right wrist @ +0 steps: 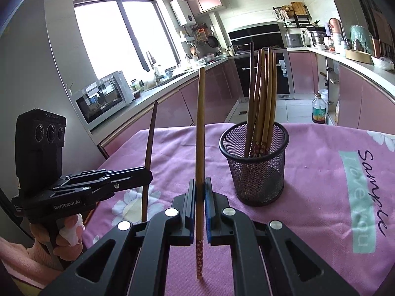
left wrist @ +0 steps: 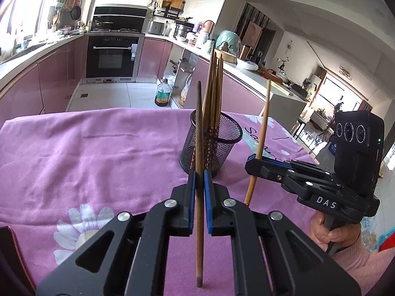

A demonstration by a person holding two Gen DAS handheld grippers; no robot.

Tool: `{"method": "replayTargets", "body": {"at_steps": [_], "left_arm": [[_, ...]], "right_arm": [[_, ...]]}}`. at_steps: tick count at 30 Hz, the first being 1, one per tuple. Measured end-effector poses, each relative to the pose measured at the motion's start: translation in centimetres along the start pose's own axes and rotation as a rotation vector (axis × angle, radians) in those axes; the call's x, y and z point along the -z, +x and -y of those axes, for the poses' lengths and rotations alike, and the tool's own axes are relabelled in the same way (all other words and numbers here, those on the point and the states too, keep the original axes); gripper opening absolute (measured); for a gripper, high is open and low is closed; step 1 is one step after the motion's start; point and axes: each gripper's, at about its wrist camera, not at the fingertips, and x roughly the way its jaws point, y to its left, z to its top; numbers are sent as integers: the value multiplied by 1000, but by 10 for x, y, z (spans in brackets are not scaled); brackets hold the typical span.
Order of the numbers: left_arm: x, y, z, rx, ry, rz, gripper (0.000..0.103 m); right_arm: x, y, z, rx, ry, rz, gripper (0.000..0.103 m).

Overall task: Organize utensils
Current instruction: 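Lift the chopstick upright with the left tool while the right tool raises its chopstick, then lower the chopstick into the mesh cup with the left tool while the right tool lowers its own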

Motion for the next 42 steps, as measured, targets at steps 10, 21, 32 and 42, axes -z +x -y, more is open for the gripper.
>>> {"method": "replayTargets", "body": {"at_steps": [10, 21, 32, 42], "left_arm": [[-7, -6, 5, 1, 11, 31, 7], [-16, -12, 9, 16, 17, 70, 7], [-34, -24, 15, 41, 31, 124, 7], [-53, -27, 26, 56, 55, 162, 7]], "right_arm": [[-8, -9, -2, 12, -11, 35, 6], [-19, -18, -3, 31, -27, 73, 6], [-34, -31, 3, 55, -36, 125, 6], [-49, -32, 8, 62, -35, 161, 6]]}}
